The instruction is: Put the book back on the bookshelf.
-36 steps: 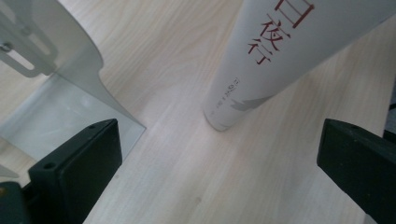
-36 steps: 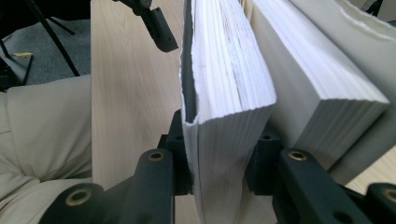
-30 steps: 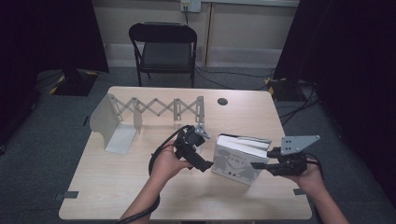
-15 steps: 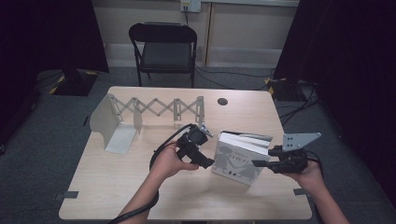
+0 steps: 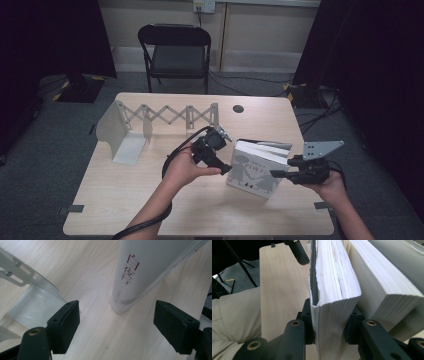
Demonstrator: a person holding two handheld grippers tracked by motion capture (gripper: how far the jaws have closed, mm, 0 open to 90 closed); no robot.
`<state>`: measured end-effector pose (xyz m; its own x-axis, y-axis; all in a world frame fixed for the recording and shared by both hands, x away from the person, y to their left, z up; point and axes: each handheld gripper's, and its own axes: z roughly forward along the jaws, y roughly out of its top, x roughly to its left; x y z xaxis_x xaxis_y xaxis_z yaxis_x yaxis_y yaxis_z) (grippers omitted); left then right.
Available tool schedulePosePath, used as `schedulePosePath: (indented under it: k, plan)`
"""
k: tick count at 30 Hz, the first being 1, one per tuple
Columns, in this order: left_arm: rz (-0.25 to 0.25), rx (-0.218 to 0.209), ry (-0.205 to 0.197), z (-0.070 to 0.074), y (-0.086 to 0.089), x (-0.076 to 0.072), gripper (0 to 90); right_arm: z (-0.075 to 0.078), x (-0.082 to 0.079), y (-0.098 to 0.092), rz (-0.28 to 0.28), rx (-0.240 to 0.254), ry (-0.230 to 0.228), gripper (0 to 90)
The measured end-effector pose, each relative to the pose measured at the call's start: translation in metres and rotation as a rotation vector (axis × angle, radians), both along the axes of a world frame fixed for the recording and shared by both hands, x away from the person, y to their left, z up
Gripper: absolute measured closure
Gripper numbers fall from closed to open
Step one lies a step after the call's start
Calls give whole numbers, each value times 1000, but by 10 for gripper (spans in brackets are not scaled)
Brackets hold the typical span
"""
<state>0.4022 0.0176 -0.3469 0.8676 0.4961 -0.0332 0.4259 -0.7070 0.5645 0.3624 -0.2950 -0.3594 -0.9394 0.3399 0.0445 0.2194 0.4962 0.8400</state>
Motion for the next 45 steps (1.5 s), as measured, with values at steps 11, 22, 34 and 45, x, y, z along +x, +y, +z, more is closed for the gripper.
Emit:
schedulePosePath:
  k: [11,22,34,45]
  plan:
    - [-55,11,36,12,-18,7,229,0,1,0,-1,5,9,680]
    - [-139,16,-6,25,-44,8,307,0,2,-1,-7,4,18,677]
    - [-194,27,-47,23,-52,11,315,-2,3,-4,-29,16,29,671]
    - [-229,46,-59,27,-52,-2,391,-7,0,-20,-47,14,14,549]
